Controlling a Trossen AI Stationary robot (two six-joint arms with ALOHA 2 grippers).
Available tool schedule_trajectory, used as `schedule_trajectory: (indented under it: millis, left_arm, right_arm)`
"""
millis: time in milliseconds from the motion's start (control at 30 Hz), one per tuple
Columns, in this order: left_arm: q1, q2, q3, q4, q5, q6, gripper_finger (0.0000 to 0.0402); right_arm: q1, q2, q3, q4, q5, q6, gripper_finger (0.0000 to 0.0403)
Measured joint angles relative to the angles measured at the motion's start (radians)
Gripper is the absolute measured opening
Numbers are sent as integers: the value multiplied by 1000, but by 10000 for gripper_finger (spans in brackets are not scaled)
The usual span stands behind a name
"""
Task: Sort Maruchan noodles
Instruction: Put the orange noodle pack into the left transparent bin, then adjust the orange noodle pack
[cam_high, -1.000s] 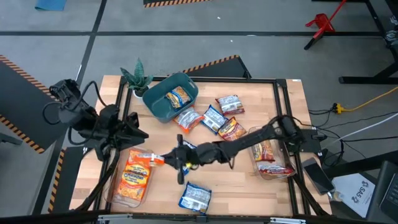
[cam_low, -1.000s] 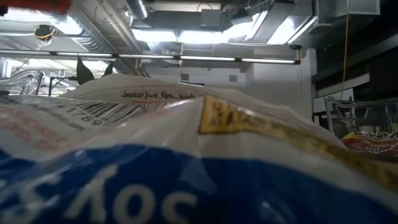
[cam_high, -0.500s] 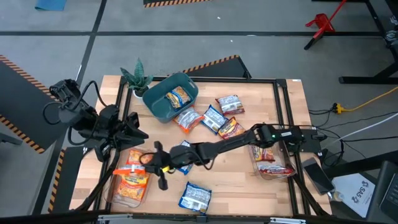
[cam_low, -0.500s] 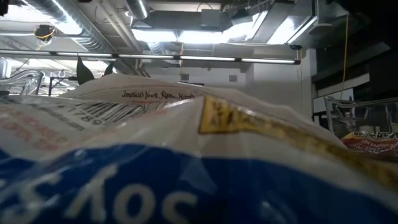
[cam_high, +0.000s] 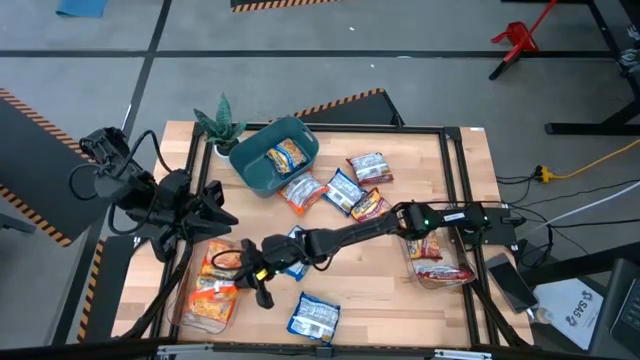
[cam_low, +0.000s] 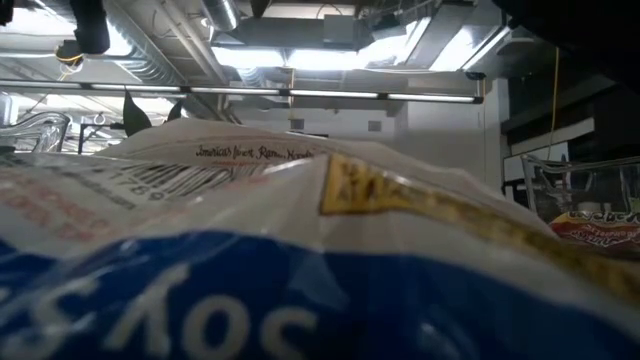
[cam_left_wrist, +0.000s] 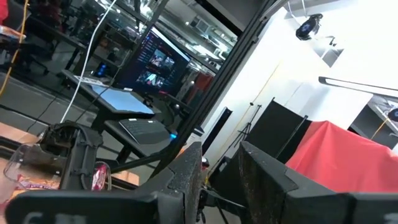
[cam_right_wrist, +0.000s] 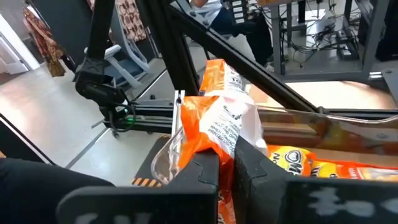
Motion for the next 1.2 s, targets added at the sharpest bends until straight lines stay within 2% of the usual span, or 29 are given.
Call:
schedule_trajectory:
  millis: [233,433,533,700,800,900,1067,1133,1200]
  left_arm:
    - [0,0,0,-11,0,23,101]
    - [0,0,0,-11,0,29,101]
    - [0,0,0,-11,-1,47,101]
    - [0,0,0,-54,-10,38,101]
    - [0,-1,1,-190,-55,-27,101]
    - [0,0,1,-429,-120,-177,101]
    - [0,23,1,-865,-192,-525,101]
    - [-6,32,1,-954,-211,-609,101]
    - [-20,32,1,-997,-231,-648,101]
  right_arm:
    - [-34,0,0,-33,-1,25,19]
    - [-72,-2,1,-92,3,25,100]
    - [-89,-2,1,-100,52,30,146]
    - [-119,-2,18,-108,44,36,193]
    - [-131,-6,57,-163,1,97,200]
    - [-134,-51,54,-268,-78,110,197]
    - [-107,-197,55,-641,-242,74,181]
    - [-74,-249,55,-822,-242,47,175]
    - [-31,-293,54,-1003,-188,18,168]
